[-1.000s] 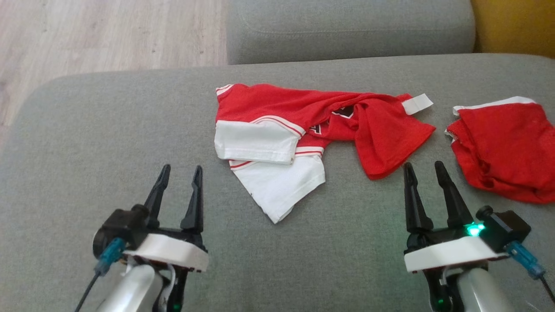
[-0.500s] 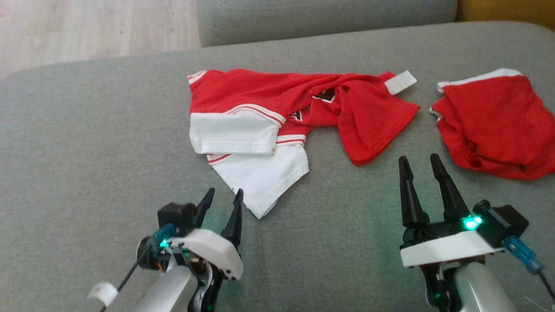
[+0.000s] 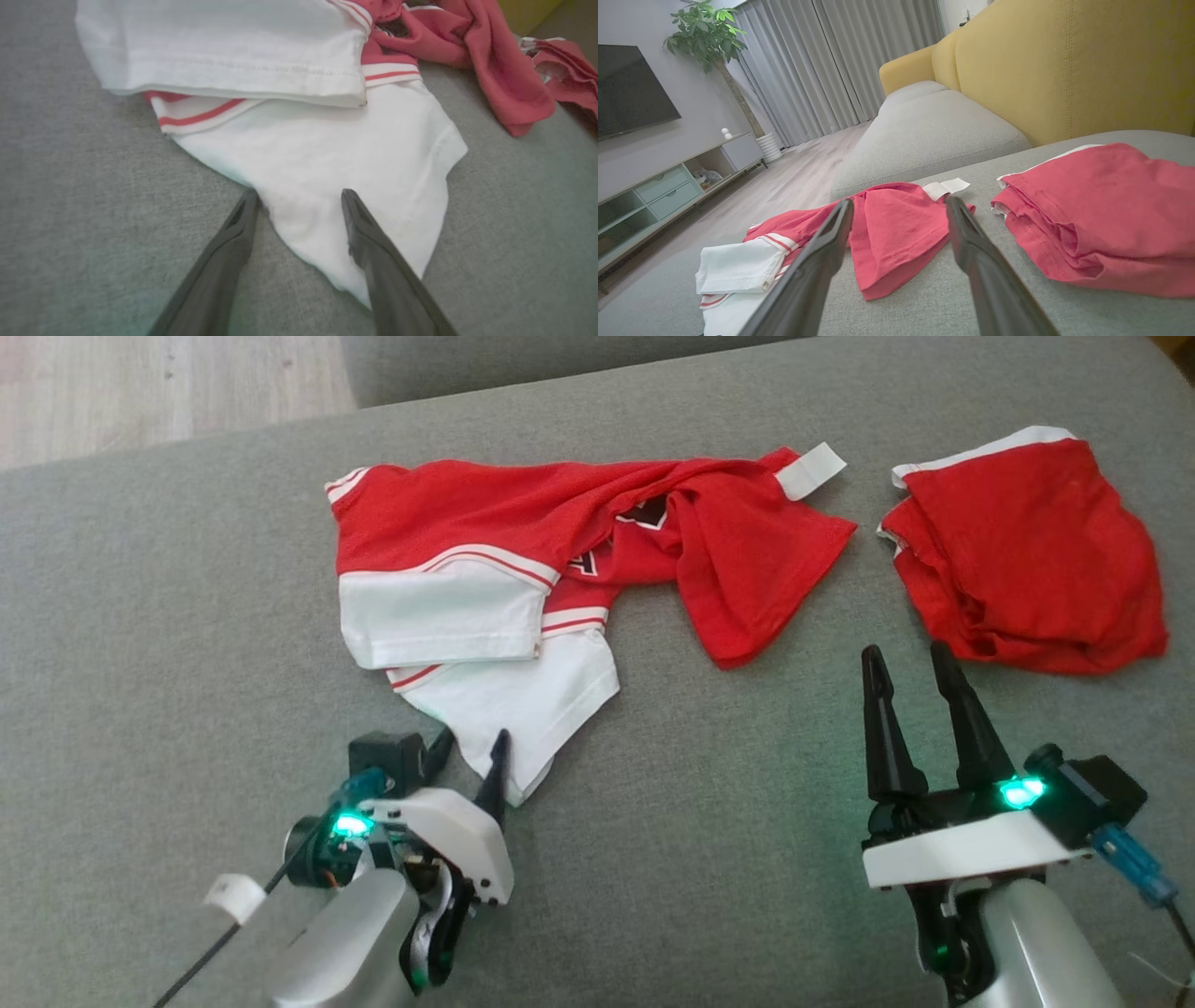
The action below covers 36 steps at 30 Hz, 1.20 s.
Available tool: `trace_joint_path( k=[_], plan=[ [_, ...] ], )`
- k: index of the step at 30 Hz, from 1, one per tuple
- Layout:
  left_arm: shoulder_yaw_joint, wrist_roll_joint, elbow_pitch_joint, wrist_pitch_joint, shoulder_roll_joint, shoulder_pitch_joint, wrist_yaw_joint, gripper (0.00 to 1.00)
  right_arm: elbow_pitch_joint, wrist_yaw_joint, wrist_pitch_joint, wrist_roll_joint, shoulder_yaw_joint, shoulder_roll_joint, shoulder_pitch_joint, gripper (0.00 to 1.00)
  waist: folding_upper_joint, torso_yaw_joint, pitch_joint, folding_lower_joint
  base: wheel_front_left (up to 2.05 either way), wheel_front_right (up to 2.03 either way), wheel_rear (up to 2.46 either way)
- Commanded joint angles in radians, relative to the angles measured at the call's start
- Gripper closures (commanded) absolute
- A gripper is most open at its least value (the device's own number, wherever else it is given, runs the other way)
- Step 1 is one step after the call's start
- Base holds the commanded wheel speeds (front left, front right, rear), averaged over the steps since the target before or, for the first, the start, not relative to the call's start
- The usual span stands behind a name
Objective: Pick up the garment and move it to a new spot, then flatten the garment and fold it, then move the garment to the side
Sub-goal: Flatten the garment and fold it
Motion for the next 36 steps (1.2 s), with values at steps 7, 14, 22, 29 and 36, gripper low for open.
trace_joint_path(
  k=[7,14,22,29,36],
  plan=[
    [0.016,0.001,-0.003,-0.026,0.016,-0.02,-0.002,1.0,-0.03,-0.001,-0.011,0.008,0.018,-0.002,-0.029,0.0,-0.0001,0.011,-0.025,-0.0001,0.0,0.0,0.0],
    [0.035,0.027,-0.044,-0.134,0.05,-0.008,0.014,1.0,-0.021,-0.001,-0.011,0.01,0.016,-0.002,-0.012,0.0,-0.0001,0.048,-0.081,-0.0001,0.0,0.0,0.0],
    [0.051,0.052,-0.091,-0.195,0.098,0.038,0.061,1.0,-0.011,-0.001,-0.011,0.018,0.016,-0.002,0.017,0.0,-0.0001,0.104,-0.142,-0.0001,0.0,0.0,0.0],
    [0.071,0.063,-0.141,-0.197,0.163,0.098,0.118,1.0,-0.002,-0.001,-0.011,0.023,0.024,-0.002,0.037,0.0,-0.0001,0.162,-0.179,-0.0001,0.0,0.0,0.0],
    [0.065,0.073,-0.174,-0.163,0.22,0.155,0.15,0.04,0.004,-0.001,-0.011,0.028,0.028,-0.002,0.045,0.0,-0.0001,0.2,-0.185,-0.0001,0.0,0.0,0.0]
  ],
)
